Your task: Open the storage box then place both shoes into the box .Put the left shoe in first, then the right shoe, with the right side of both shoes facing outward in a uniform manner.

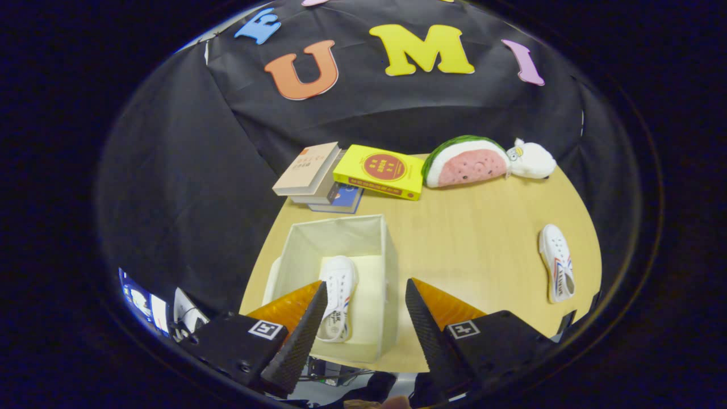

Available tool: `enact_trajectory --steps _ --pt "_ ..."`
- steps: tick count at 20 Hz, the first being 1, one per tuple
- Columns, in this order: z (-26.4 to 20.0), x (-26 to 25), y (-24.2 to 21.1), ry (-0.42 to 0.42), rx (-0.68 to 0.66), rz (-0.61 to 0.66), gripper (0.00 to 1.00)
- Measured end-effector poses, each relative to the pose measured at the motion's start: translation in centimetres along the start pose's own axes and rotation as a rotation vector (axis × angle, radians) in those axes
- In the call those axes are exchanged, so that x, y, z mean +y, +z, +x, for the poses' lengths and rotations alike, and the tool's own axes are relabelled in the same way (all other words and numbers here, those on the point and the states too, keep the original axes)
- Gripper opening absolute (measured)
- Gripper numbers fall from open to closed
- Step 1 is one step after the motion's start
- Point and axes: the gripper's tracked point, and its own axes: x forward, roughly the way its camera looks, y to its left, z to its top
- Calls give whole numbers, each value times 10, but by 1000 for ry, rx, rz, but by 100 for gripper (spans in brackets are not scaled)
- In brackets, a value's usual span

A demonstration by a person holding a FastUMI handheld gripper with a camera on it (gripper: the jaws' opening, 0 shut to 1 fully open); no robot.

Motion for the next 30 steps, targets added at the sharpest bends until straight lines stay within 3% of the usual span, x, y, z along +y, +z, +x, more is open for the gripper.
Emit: enact_trajectory --steps 8,13,18,23,30 --pt "-52 -194 4 -163 -66 59 90" --pt "-59 -310 -7 -247 -35 7 90" --pt "-15 -416 -28 -323 86 -60 90" --pt "38 -465 -49 -279 236 6 90" --pt "87 -475 -59 -199 366 13 90"
